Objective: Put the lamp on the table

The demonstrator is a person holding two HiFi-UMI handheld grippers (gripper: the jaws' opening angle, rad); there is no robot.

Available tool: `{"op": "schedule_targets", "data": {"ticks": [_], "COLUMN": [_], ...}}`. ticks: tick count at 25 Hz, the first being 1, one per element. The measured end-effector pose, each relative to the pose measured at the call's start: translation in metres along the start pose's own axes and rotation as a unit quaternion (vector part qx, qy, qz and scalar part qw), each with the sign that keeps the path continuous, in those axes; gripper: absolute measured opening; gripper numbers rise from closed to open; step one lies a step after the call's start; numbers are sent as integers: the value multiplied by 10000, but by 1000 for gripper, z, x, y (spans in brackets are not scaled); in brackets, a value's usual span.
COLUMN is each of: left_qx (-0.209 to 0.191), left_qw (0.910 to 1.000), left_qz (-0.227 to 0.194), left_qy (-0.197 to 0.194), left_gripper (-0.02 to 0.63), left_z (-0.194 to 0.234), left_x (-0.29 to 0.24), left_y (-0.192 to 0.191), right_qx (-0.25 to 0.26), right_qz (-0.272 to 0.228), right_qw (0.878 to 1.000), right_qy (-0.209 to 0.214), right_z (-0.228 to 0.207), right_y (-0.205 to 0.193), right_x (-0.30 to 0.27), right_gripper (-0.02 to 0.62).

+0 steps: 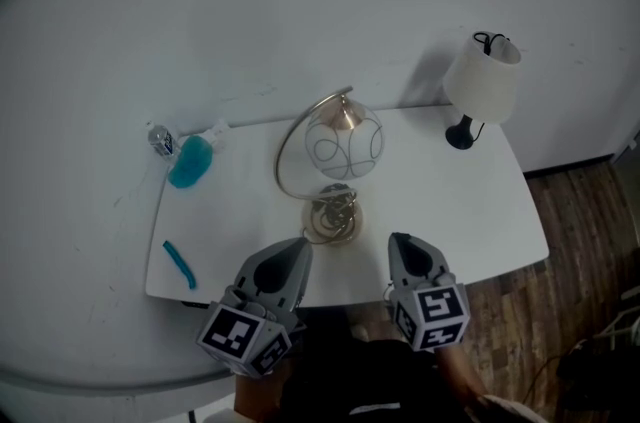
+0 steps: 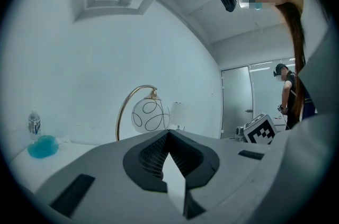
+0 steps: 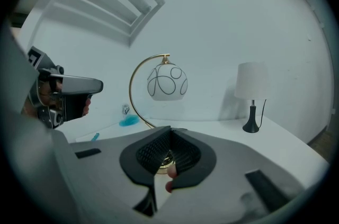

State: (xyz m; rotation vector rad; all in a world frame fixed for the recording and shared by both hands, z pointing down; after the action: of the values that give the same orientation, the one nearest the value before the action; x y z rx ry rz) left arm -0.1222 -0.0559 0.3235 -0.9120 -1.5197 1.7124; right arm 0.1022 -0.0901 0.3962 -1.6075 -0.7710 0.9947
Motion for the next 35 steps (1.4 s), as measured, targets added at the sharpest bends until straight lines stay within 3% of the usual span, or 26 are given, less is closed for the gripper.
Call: {"op": "schedule_targets", "data": {"ticks": [35], "left_qx": [48], "left_qw": [9999], "left_qz": [-21], "left_qy": [131], "left_gripper": [11], "left_z": [4], "left_x": [-5], "left_y": [3], "right_qx": [192], "right_qz": [-75], "right_qw": [9998], "right_qy": [-3], "right_z": [-1], "right_y": [2], "right_x": [-4], "right_gripper": [-2]}}
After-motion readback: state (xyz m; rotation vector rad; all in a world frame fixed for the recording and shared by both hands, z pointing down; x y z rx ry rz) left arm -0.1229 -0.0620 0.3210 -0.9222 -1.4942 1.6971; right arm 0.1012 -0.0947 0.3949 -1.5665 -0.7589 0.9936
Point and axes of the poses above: the fingertips, and each gripper's own axes: x backward along the fingers, z to its left, y out of its top, the point moved 9 cm from there along x, backward along the fingers, and after that the axes turned 2 degrees about -z, right-handed, at the moved point
